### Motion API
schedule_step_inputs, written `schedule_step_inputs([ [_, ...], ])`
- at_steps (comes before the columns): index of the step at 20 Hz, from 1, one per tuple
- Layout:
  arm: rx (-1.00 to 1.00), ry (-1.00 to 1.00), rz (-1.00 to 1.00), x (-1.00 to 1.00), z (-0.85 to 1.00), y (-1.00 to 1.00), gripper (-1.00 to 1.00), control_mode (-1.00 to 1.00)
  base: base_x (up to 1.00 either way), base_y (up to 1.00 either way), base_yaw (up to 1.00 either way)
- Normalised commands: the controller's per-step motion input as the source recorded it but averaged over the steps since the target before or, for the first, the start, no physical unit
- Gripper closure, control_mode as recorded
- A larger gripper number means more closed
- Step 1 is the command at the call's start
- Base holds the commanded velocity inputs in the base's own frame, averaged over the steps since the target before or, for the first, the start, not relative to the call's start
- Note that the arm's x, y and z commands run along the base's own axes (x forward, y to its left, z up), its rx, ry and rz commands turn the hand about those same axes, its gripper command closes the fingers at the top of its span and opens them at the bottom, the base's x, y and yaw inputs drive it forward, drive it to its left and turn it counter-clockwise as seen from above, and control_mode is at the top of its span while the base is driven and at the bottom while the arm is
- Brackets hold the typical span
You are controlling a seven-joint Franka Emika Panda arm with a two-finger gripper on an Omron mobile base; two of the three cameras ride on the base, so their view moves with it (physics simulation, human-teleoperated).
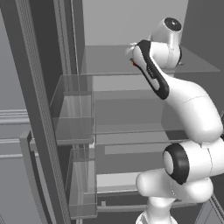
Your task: Place one bell pepper and one fish in each tupperware on the nearby counter, to pack two identical lunches.
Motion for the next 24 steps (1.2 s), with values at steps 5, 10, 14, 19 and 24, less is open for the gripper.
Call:
schedule_step_inputs([
  [5,0.0,0.0,0.0,0.46,-0.15,0.0,-1.0,-1.0,0.0,0.0,0.0],
  [10,0.0,0.01,0.0,0.51,-0.1,-0.02,-1.0,-1.0,0.0,0.0,0.0],
  [14,0.0,0.0,0.0,0.21,-0.09,-0.06,-1.0,-1.0,0.0,0.0,0.0],
  [19,0.0,-0.01,0.0,-0.06,-0.24,-0.06,-1.0,-1.0,0.0,0.0,0.0],
  [24,0.0,-0.04,0.0,-0.14,-0.35,0.0,-1.0,-1.0,0.0,0.0,0.0],
])
